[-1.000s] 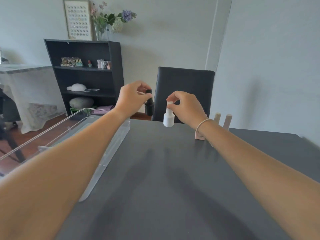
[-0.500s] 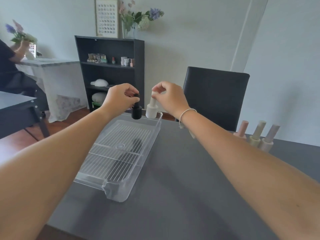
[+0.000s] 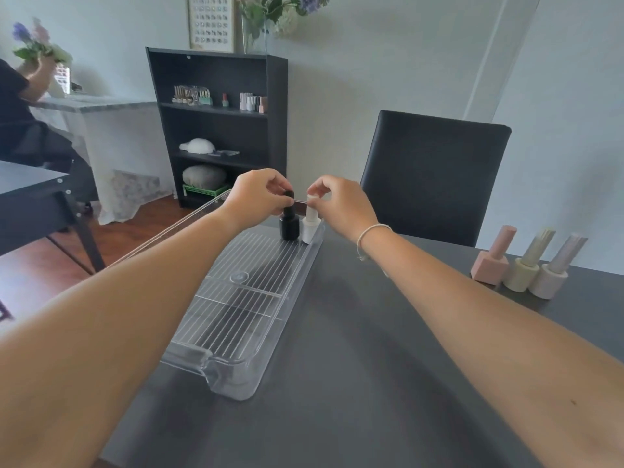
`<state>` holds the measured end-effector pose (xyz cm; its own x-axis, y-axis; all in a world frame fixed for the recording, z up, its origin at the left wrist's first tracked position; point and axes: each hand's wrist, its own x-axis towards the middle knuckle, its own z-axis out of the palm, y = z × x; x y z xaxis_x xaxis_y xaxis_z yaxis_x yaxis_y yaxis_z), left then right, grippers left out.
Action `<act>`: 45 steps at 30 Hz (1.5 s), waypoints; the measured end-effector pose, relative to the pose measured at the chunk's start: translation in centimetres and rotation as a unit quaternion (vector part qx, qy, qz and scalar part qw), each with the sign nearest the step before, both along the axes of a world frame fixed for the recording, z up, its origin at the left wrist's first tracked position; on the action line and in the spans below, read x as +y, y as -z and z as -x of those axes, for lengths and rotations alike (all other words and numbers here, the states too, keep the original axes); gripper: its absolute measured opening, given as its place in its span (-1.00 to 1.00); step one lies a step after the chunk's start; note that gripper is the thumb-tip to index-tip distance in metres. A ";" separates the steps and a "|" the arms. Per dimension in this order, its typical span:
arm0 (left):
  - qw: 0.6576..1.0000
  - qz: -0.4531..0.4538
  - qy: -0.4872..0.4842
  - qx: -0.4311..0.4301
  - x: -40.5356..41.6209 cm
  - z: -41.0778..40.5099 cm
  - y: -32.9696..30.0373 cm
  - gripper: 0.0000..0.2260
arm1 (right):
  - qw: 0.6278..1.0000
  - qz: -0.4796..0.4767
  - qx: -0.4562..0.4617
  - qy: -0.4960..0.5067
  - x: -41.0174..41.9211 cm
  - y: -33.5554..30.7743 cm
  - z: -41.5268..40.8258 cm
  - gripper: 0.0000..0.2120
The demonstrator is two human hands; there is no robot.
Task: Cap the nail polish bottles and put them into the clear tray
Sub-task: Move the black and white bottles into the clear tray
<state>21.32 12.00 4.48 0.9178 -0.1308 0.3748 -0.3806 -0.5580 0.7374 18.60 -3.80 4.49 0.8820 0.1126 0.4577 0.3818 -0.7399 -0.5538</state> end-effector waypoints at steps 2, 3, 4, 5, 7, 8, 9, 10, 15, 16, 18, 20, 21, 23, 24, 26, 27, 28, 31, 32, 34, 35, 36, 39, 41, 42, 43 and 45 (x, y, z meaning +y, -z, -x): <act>1.000 -0.001 0.000 0.003 -0.2 0.0 0.0 -0.88 | 1.000 0.008 -0.004 0.002 -0.1 0.0 -0.1 -0.84; 1.000 -0.001 0.002 0.003 -0.3 0.0 0.0 -0.88 | 1.000 0.012 -0.006 0.003 -0.1 0.0 -0.1 -0.84; 1.000 -0.001 0.003 0.003 -0.4 0.0 0.0 -0.88 | 1.000 0.015 -0.007 0.003 -0.1 0.0 -0.2 -0.84; 1.000 -0.003 0.004 0.003 -0.4 0.1 0.0 -0.88 | 1.000 0.017 -0.008 0.004 -0.2 0.0 -0.1 -0.83; 1.000 -0.007 0.005 0.002 -0.6 0.2 0.0 -0.89 | 1.000 0.021 -0.010 0.003 -0.2 0.0 -0.1 -0.83; 1.000 -0.008 0.006 0.003 -0.7 0.3 0.1 -0.89 | 1.000 0.023 -0.012 0.003 -0.2 0.0 0.0 -0.83; 1.000 -0.008 0.006 0.003 -0.7 0.3 0.1 -0.89 | 1.000 0.023 -0.013 0.003 -0.2 0.1 0.0 -0.82; 1.000 -0.007 0.006 0.003 -0.8 0.3 0.0 -0.89 | 1.000 0.024 -0.014 0.004 -0.2 0.1 0.1 -0.82; 1.000 -0.012 0.001 -0.004 -0.7 0.4 0.0 -0.89 | 1.000 0.027 -0.016 0.004 -0.2 0.0 0.3 -0.81; 1.000 -0.015 0.000 -0.006 -0.7 0.4 0.1 -0.89 | 0.999 0.029 -0.017 0.003 -0.2 0.0 0.3 -0.81; 1.000 -0.024 -0.002 -0.009 -0.7 0.4 0.2 -0.89 | 0.999 0.030 -0.022 0.003 -0.3 0.0 0.6 -0.80; 0.999 -0.031 -0.003 -0.015 -0.7 0.5 0.2 -0.88 | 0.999 0.028 -0.028 0.004 -0.7 -0.2 1.0 -0.80; 0.999 -0.033 -0.005 -0.021 -0.8 0.6 0.1 -0.87 | 0.999 0.026 -0.030 0.005 -1.0 -0.3 1.3 -0.80; 0.999 -0.031 -0.009 -0.035 -1.0 0.9 -0.3 -0.84 | 0.999 0.017 -0.035 0.009 -1.9 -0.7 2.0 -0.80; 0.998 -0.031 -0.011 -0.044 -1.2 1.1 -0.6 -0.84 | 0.999 0.014 -0.038 0.013 -2.4 -1.0 2.4 -0.80; 0.997 -0.034 -0.012 -0.067 -1.9 1.8 -1.4 -0.83 | 0.999 0.015 -0.045 0.023 -3.5 -1.5 3.3 -0.80; 0.996 -0.034 -0.008 -0.079 -2.3 2.1 -1.9 -0.84 | 0.998 0.016 -0.047 0.028 -4.2 -1.7 3.7 -0.80; 0.995 -0.033 -0.003 -0.089 -2.9 2.5 -2.4 -0.85 | 0.998 0.016 -0.049 0.034 -4.9 -2.0 4.3 -0.80; 0.993 -0.026 0.023 -0.110 -4.9 4.0 -3.8 -0.88 | 0.997 0.004 -0.058 0.050 -7.4 -2.6 5.9 -0.82; 0.992 -0.025 0.035 -0.115 -5.7 4.4 -4.2 -0.89 | 0.996 0.001 -0.063 0.054 -8.4 -2.8 6.5 -0.83; 0.990 -0.027 0.060 -0.122 -7.5 5.5 -4.9 -0.90 | 0.995 -0.003 -0.073 0.067 -10.3 -3.1 7.8 -0.84; 0.989 -0.027 0.072 -0.124 -8.5 6.1 -5.2 -0.90 | 0.994 -0.005 -0.078 0.075 -11.4 -3.3 8.4 -0.85; 0.988 -0.028 0.084 -0.125 -9.6 6.6 -5.4 -0.91 | 0.993 -0.007 -0.082 0.084 -12.5 -3.4 9.1 -0.85; 0.984 -0.036 0.119 -0.127 -12.8 8.3 -5.8 -0.91 | 0.989 -0.017 -0.094 0.110 -15.9 -3.7 11.2 -0.86; 0.982 -0.041 0.144 -0.118 -15.0 9.1 -5.7 -0.90 | 0.987 -0.024 -0.096 0.128 -18.3 -3.7 12.6 -0.85; 0.980 -0.044 0.155 -0.112 -16.1 9.4 -5.6 -0.89 | 0.986 -0.027 -0.096 0.137 -19.5 -3.6 13.3 -0.85; 0.979 -0.047 0.164 -0.108 -17.1 9.8 -5.4 -0.88 | 0.984 -0.029 -0.096 0.145 -20.6 -3.6 13.9 -0.85; 0.977 -0.051 0.180 -0.102 -19.2 10.3 -5.0 -0.87 | 0.982 -0.031 -0.095 0.162 -22.7 -3.4 14.9 -0.85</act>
<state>11.05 -7.24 9.50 0.7127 -0.4778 0.5136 -0.6994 -0.4276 0.5728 3.68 -26.54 7.85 0.7649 -0.1930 0.6145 0.2322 -0.8073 -0.5426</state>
